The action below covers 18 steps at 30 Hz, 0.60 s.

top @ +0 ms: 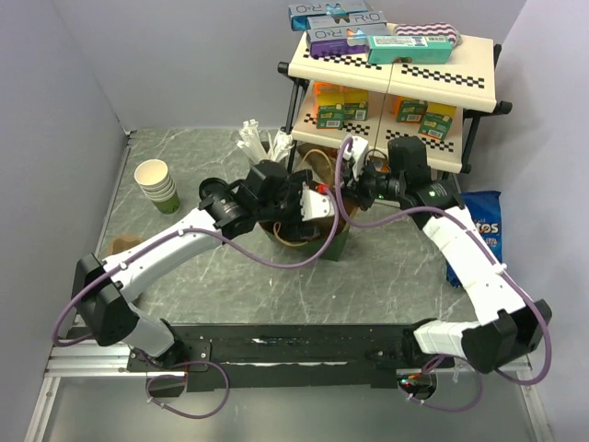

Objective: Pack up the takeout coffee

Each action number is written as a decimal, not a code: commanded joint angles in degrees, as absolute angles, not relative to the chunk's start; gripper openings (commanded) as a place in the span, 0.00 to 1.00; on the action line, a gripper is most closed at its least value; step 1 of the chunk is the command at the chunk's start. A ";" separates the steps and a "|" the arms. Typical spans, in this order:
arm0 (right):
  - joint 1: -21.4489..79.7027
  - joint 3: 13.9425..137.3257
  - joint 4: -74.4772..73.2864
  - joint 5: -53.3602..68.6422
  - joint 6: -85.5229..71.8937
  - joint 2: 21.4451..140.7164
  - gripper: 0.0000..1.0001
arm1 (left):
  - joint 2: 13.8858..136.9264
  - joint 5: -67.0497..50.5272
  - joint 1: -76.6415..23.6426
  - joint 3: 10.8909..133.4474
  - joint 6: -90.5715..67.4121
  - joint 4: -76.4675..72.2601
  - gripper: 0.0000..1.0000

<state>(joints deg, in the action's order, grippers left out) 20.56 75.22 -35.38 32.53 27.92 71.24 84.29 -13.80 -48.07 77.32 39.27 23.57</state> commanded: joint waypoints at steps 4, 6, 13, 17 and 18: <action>17.93 80.59 -37.44 33.75 27.07 77.33 0.00 | 87.36 -13.37 -47.99 86.39 30.08 13.81 0.99; 17.58 81.38 -37.53 33.49 27.07 78.13 0.00 | 88.76 -11.70 -47.99 89.64 26.91 10.48 0.99; 17.31 83.05 -36.65 32.52 26.46 80.24 0.01 | 93.34 3.85 -47.90 98.70 23.20 5.46 1.00; 16.88 84.46 -36.39 31.20 25.49 80.77 0.07 | 92.03 11.84 -47.90 96.07 26.36 0.88 0.99; 16.79 84.81 -36.39 31.11 25.31 80.95 0.10 | 92.11 13.17 -47.81 96.06 28.63 0.79 1.00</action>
<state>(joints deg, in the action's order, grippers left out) 17.34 81.25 -36.45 32.14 26.61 80.07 93.25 2.61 -48.01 95.98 26.30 7.11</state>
